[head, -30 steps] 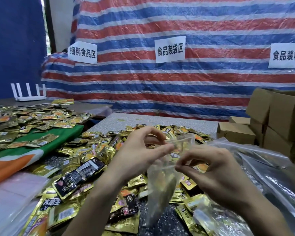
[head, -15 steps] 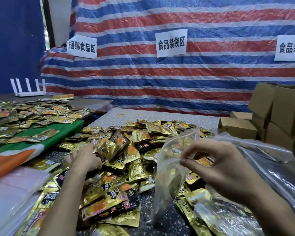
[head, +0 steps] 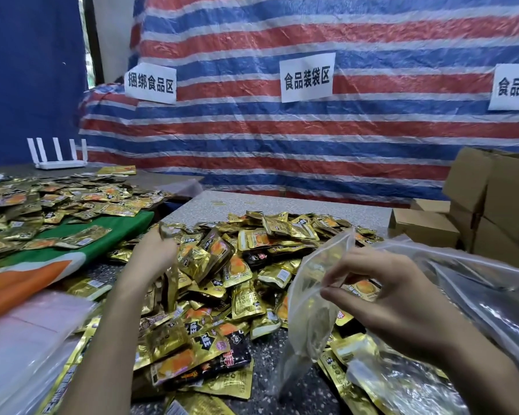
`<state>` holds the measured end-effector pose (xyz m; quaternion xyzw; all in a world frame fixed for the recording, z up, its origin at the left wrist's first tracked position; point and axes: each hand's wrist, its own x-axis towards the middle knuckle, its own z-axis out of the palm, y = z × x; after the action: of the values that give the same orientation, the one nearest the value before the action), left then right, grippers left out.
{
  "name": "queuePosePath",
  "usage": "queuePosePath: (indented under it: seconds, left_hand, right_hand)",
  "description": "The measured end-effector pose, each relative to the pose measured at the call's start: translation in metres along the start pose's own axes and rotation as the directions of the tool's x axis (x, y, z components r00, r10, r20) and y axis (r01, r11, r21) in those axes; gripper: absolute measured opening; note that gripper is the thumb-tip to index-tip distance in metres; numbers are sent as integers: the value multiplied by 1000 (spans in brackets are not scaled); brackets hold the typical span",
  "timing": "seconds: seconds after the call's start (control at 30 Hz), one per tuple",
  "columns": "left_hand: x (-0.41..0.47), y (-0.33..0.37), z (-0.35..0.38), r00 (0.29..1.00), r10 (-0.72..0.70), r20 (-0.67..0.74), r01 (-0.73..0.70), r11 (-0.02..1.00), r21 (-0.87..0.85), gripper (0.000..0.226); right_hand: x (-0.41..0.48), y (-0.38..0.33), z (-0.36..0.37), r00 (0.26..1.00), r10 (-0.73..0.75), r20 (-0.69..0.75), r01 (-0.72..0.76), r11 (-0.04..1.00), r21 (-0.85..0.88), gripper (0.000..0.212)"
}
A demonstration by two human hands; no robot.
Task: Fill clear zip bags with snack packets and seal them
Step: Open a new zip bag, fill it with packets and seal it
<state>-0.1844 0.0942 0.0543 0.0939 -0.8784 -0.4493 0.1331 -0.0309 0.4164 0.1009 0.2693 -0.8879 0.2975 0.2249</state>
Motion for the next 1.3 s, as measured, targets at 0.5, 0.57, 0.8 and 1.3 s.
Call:
queuePosePath:
  seconds: [0.5,0.57,0.8,1.3]
  left_hand:
    - [-146,126,-13,915,404,15,-247,588,-770,17]
    - [-152,130,-11,916,396,-69,-295,547,-783,18]
    - [-157,128,-12,903,390,-177,-349,429,-833,29]
    - [-140,118,44,868,444,-224,-486,666,-566,11]
  right_hand:
    - [-1,-2,4,999,-6,32,8,999,-45,5]
    - [-1,-2,3,1000,6,22,-5,999,-47,4]
    - [1,-1,6,999,3,42,-1,998,-58,4]
    - [3,-1,11,981,-53,-186,50,999,-16,2]
